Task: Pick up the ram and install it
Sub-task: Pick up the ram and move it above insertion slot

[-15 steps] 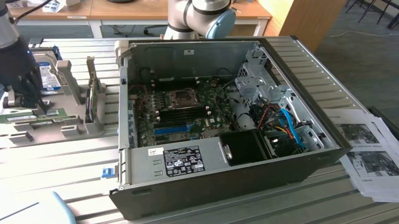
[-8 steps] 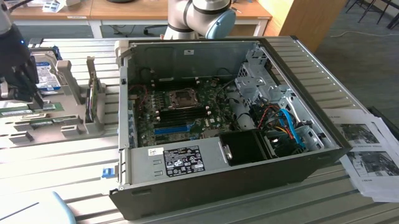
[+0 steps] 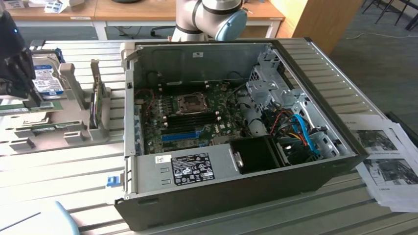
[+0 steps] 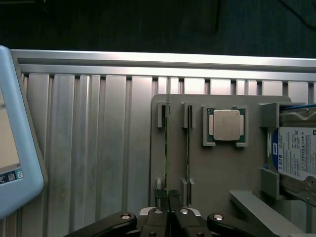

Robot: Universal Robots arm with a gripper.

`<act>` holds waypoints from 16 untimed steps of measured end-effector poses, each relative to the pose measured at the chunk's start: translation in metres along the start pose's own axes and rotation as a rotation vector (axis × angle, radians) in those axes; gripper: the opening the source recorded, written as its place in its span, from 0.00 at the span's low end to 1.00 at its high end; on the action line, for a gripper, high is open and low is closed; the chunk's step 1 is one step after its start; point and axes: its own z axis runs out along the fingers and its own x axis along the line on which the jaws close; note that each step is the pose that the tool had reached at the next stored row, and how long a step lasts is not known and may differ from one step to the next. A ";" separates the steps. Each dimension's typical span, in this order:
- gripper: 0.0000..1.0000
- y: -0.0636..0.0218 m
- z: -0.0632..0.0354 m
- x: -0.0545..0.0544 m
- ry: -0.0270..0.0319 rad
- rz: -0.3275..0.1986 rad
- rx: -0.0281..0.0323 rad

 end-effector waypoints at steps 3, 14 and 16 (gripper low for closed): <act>0.11 0.0002 -0.0083 0.000 0.0000 0.000 0.0000; 0.11 0.0009 -0.0371 0.000 0.0004 0.000 0.0000; 0.11 0.0010 -0.0424 0.000 0.0005 0.000 0.0000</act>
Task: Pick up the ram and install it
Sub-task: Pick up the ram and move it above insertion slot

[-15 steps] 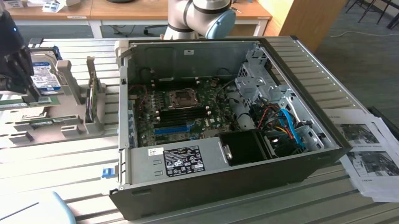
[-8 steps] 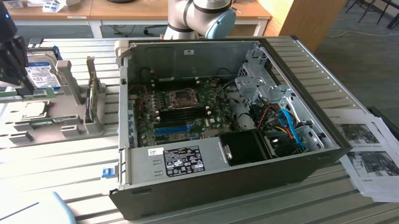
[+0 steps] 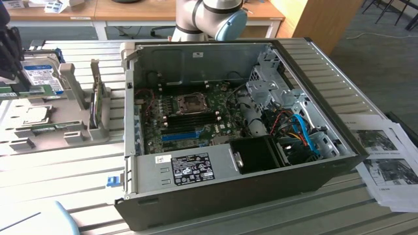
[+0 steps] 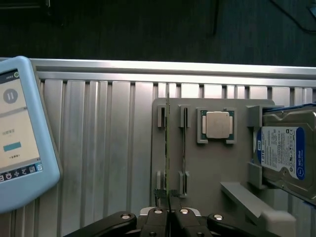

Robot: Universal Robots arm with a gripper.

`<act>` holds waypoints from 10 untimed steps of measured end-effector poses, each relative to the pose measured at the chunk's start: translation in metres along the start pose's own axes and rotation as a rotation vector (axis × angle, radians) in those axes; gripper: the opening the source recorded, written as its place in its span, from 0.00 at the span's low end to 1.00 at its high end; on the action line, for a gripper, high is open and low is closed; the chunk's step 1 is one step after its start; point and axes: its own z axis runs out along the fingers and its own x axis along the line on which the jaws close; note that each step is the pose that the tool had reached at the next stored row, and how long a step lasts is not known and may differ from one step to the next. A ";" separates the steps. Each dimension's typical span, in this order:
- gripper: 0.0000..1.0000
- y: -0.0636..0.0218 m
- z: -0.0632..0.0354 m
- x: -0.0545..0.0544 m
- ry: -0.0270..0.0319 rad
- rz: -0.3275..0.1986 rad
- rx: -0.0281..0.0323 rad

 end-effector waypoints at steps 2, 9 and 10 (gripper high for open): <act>0.11 0.0001 -0.0055 0.000 0.0001 0.000 -0.0001; 0.11 0.0005 -0.0216 0.000 0.0002 0.000 0.0000; 0.11 0.0006 -0.0236 0.000 0.0002 0.000 0.0000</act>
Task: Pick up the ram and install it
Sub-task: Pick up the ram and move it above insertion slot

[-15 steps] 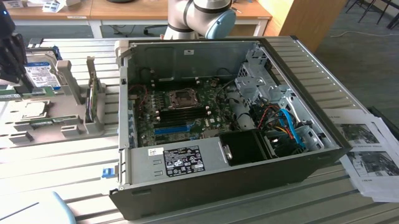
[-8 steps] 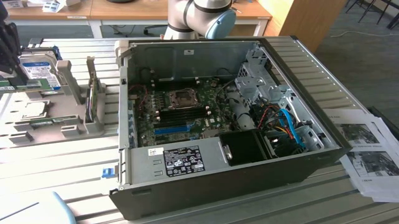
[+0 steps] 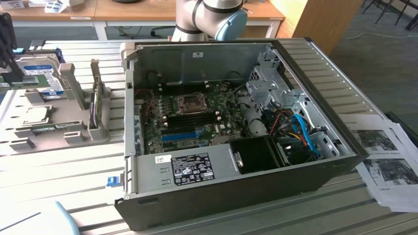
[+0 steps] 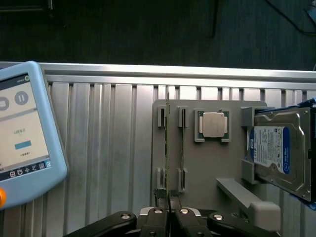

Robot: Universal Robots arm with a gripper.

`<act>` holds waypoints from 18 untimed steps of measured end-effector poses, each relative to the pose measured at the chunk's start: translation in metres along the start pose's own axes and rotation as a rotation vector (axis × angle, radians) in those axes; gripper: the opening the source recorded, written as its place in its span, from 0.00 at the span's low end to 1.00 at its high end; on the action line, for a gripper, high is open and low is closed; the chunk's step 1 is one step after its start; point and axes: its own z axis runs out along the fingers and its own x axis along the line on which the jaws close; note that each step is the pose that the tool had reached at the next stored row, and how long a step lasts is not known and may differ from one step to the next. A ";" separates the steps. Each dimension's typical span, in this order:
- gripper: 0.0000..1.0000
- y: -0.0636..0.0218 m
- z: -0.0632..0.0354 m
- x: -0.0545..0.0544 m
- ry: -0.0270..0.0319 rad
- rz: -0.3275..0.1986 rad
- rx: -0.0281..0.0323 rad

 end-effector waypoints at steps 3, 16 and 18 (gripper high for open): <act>0.11 0.0002 -0.0060 0.000 0.0001 0.000 0.0000; 0.11 0.0006 -0.0206 0.000 0.0002 0.000 0.0002; 0.11 0.0006 -0.0208 0.000 0.0003 0.000 0.0000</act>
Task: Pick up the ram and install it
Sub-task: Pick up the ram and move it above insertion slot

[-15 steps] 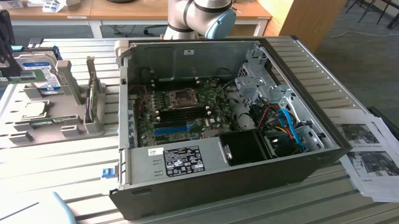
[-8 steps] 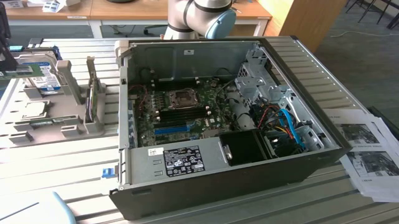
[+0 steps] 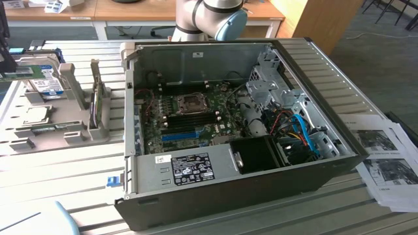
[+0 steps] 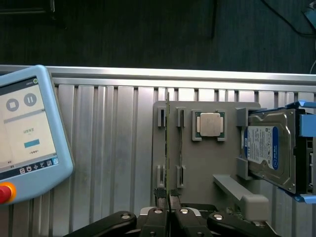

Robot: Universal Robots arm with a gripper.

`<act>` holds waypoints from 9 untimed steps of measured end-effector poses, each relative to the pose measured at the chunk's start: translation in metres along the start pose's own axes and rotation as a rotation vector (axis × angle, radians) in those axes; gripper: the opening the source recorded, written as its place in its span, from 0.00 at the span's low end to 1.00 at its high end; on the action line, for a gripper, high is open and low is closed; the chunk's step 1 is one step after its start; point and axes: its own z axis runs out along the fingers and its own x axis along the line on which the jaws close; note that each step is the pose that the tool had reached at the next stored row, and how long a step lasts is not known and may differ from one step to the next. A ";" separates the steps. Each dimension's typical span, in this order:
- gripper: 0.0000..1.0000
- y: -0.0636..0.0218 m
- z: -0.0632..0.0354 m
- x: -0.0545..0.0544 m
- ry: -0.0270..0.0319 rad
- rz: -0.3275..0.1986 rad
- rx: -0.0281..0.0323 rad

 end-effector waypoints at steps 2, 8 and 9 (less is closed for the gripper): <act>0.11 -0.0001 -0.0001 0.000 0.0000 0.000 -0.0001; 0.11 -0.0074 -0.0002 0.000 0.0000 0.000 0.0000; 0.11 -0.0101 -0.0003 0.000 -0.0001 0.000 0.0000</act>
